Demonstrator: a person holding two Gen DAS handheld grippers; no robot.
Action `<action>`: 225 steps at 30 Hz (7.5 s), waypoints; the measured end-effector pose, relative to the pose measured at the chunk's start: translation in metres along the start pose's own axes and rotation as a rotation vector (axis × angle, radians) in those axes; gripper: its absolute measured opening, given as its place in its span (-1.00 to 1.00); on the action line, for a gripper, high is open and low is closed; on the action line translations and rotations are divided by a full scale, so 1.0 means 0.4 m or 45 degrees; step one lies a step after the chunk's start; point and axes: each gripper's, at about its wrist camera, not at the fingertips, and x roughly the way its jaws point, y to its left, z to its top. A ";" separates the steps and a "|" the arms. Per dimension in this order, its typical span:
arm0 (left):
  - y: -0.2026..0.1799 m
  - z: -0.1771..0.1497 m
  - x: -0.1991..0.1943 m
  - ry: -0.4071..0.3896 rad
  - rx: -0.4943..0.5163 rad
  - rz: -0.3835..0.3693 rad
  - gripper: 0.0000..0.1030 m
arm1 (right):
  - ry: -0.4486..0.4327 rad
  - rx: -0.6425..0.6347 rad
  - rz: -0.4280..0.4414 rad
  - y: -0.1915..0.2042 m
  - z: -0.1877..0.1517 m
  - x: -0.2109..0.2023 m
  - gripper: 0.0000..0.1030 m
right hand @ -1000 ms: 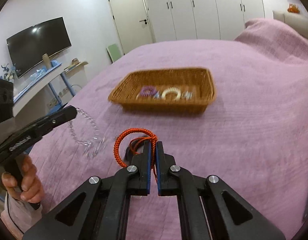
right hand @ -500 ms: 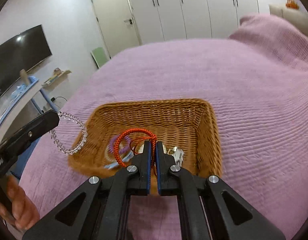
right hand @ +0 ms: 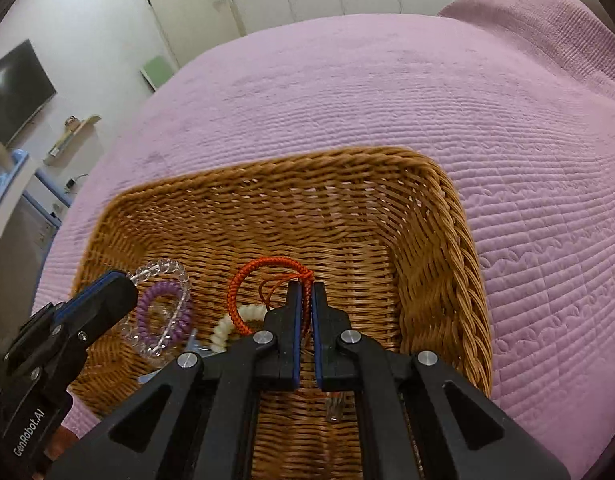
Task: Organize jewelry
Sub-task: 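Carry the clear bracelet and orange cord into the basket and release both, then move both tools back to the jewelry beside the black watch, then grasp the silver charm bracelet with the left tool while the right tool grasps the clasp charm, then carry the charm bracelet and clasp charm into the basket and release both, then move both tools back to the silver wire bracelet and black watch, then grasp the silver wire bracelet with the left tool while the right tool grasps the black watch strap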
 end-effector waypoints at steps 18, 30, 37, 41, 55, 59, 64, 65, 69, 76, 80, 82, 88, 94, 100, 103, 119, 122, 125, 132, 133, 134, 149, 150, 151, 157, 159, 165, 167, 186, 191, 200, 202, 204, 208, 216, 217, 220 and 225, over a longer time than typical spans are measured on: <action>-0.042 -0.035 -0.468 -0.315 0.008 -0.159 0.27 | -0.329 -0.061 0.189 0.025 -0.164 -0.400 -0.05; -0.033 -0.214 -0.808 -0.451 0.028 -0.126 0.31 | -0.405 -0.173 0.213 0.104 -0.389 -0.607 0.00; 0.051 -0.348 -0.811 -0.376 -0.095 -0.116 0.31 | -0.340 -0.185 0.220 0.101 -0.500 -0.586 0.00; 0.085 -0.403 -0.778 -0.319 -0.138 -0.098 0.31 | -0.307 -0.179 0.211 0.086 -0.558 -0.539 0.00; 0.169 -0.484 -0.594 -0.131 -0.226 -0.015 0.31 | -0.109 -0.250 0.202 0.094 -0.699 -0.354 0.00; 0.187 -0.493 -0.553 -0.085 -0.248 0.007 0.31 | -0.089 -0.291 0.165 0.116 -0.711 -0.330 -0.01; 0.201 -0.498 -0.522 -0.059 -0.267 0.009 0.31 | -0.079 -0.299 0.165 0.121 -0.712 -0.319 -0.01; 0.202 -0.497 -0.517 -0.055 -0.271 0.009 0.31 | -0.075 -0.299 0.165 0.122 -0.712 -0.316 -0.02; 0.199 -0.488 -0.501 -0.045 -0.268 0.019 0.31 | -0.072 -0.305 0.148 0.132 -0.707 -0.314 -0.04; 0.171 -0.477 -0.435 0.076 -0.208 0.121 0.30 | -0.065 -0.332 0.085 0.158 -0.705 -0.297 -0.07; 0.160 -0.475 -0.383 0.171 -0.167 0.180 0.09 | -0.069 -0.353 0.067 0.165 -0.707 -0.292 -0.11; 0.152 -0.468 -0.374 0.180 -0.145 0.198 0.09 | -0.065 -0.356 0.061 0.166 -0.705 -0.287 -0.14; 0.114 -0.466 -0.341 0.213 -0.033 0.268 -0.39 | -0.065 -0.370 0.047 0.180 -0.699 -0.275 -0.36; 0.116 -0.469 -0.339 0.214 -0.026 0.225 -0.83 | -0.084 -0.391 0.047 0.187 -0.701 -0.277 -0.55; 0.116 -0.475 -0.379 0.164 -0.038 0.106 -0.83 | -0.117 -0.366 0.120 0.166 -0.706 -0.300 -0.55; 0.118 -0.471 -0.424 0.105 -0.065 0.007 -0.83 | -0.156 -0.361 0.160 0.158 -0.710 -0.321 -0.56; 0.036 -0.327 -0.619 -0.106 0.036 -0.231 -0.83 | -0.269 -0.311 0.208 0.132 -0.667 -0.418 -0.55; 0.011 -0.284 -0.617 -0.134 0.065 -0.237 -0.83 | -0.324 -0.315 0.206 0.126 -0.617 -0.452 -0.56; -0.016 -0.231 -0.603 -0.157 0.095 -0.235 -0.83 | -0.382 -0.314 0.205 0.119 -0.545 -0.486 -0.55; -0.051 -0.075 -0.507 -0.233 0.114 -0.226 -0.83 | -0.464 -0.276 0.197 0.092 -0.334 -0.484 -0.56; -0.054 -0.056 -0.482 -0.239 0.108 -0.223 -0.83 | -0.467 -0.263 0.199 0.087 -0.296 -0.469 -0.56; -0.058 -0.040 -0.457 -0.243 0.102 -0.217 -0.83 | -0.466 -0.252 0.196 0.084 -0.267 -0.454 -0.56; 0.051 -0.016 -0.092 -0.096 0.002 -0.023 -0.83 | -0.178 -0.077 0.159 -0.021 -0.041 -0.088 -0.56; 0.049 -0.019 -0.082 -0.085 0.005 -0.005 -0.83 | -0.164 -0.071 0.159 -0.024 -0.042 -0.077 -0.55; 0.046 -0.022 -0.076 -0.083 0.003 0.009 -0.83 | -0.144 -0.064 0.160 -0.029 -0.043 -0.064 -0.55; 0.040 -0.046 -0.052 -0.048 0.001 0.058 -0.82 | -0.138 -0.068 0.139 -0.033 -0.059 -0.044 -0.55; 0.048 -0.042 -0.047 -0.037 -0.015 0.060 -0.81 | -0.152 -0.067 0.137 -0.026 -0.060 -0.041 -0.54; 0.046 -0.042 -0.091 -0.109 -0.005 0.035 0.03 | -0.218 -0.037 0.181 -0.037 -0.060 -0.062 -0.42; 0.042 -0.043 -0.106 -0.139 0.003 0.036 0.11 | -0.242 -0.042 0.179 -0.035 -0.063 -0.074 -0.40; 0.005 -0.173 -0.456 -0.288 -0.010 -0.060 0.11 | -0.446 -0.099 0.246 0.038 -0.318 -0.375 -0.19; 0.061 -0.272 -0.493 -0.215 -0.101 -0.065 0.11 | -0.365 -0.137 0.236 0.081 -0.378 -0.368 -0.19; 0.083 -0.374 -0.460 -0.100 -0.131 -0.074 0.11 | -0.246 -0.281 0.149 0.125 -0.427 -0.324 -0.19; 0.083 -0.381 -0.431 -0.066 -0.137 -0.070 0.11 | -0.217 -0.288 0.145 0.116 -0.427 -0.310 -0.19; 0.080 -0.384 -0.408 -0.047 -0.137 -0.065 0.11 | -0.192 -0.285 0.162 0.105 -0.424 -0.296 -0.19; 0.081 -0.403 -0.367 -0.006 -0.145 -0.074 0.11 | -0.170 -0.256 0.208 0.078 -0.426 -0.267 -0.19; 0.076 -0.417 -0.338 0.050 -0.130 -0.052 0.11 | -0.098 -0.259 0.262 0.085 -0.428 -0.213 -0.19; 0.074 -0.418 -0.330 0.065 -0.126 -0.044 0.10 | -0.087 -0.264 0.265 0.087 -0.427 -0.208 -0.19; 0.069 -0.423 -0.309 0.110 -0.114 -0.036 -0.13 | -0.046 -0.270 0.270 0.091 -0.422 -0.188 -0.19; 0.062 -0.433 -0.274 0.199 -0.100 -0.013 -0.42 | 0.013 -0.252 0.276 0.086 -0.417 -0.160 -0.19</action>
